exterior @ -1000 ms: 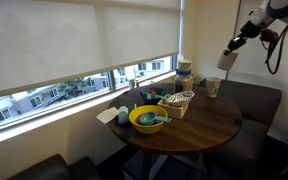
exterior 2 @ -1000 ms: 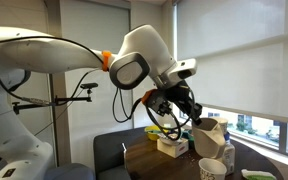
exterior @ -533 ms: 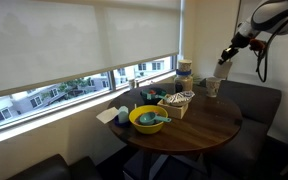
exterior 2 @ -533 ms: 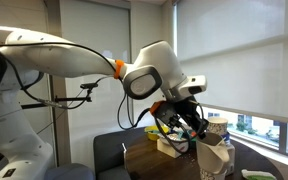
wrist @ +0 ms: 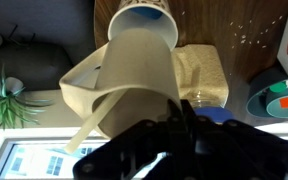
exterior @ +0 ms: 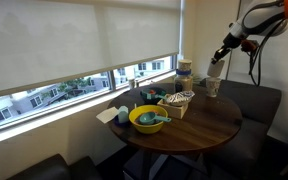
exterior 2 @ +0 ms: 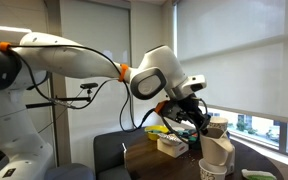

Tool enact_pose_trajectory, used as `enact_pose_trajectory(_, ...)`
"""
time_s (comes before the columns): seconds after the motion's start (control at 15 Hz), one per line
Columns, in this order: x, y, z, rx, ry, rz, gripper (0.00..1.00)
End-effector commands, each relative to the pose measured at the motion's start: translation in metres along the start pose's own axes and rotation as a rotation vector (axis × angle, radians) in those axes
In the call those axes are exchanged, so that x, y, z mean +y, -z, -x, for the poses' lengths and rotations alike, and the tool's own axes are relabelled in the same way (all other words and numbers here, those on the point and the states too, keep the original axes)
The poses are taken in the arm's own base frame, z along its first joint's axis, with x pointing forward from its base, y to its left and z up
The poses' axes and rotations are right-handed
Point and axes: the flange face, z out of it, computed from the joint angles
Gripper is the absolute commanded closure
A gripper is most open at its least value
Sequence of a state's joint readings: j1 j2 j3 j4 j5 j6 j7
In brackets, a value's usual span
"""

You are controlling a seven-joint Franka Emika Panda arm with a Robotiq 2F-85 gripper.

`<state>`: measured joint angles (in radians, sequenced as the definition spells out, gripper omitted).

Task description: Put the mug cup in the cup to the right

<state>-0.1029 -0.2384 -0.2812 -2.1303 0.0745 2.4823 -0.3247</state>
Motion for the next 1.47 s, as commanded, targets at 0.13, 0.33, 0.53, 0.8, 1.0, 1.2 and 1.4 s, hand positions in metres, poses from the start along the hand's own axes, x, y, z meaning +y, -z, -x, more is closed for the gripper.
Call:
enact_pose_trajectory(0.13, -0.006, -0.011, -0.007, -0.033, 0.054, 0.038, 0.98)
enact_pose_trajectory(0.33, -0.008, -0.018, -0.005, -0.053, 0.061, 0.039, 0.98)
enact_pose_trajectory(0.53, -0.013, -0.025, -0.002, -0.061, 0.068, 0.024, 0.98)
enact_pose_trajectory(0.8, -0.018, -0.034, 0.000, -0.083, 0.070, 0.016, 0.98)
enact_pose_trajectory(1.0, -0.022, -0.038, 0.001, -0.092, 0.064, 0.007, 0.98)
enact_pose_trajectory(1.2, -0.027, -0.034, 0.001, -0.100, 0.057, 0.007, 0.66)
enact_pose_trajectory(1.4, -0.036, -0.026, -0.002, -0.090, 0.061, 0.013, 0.53)
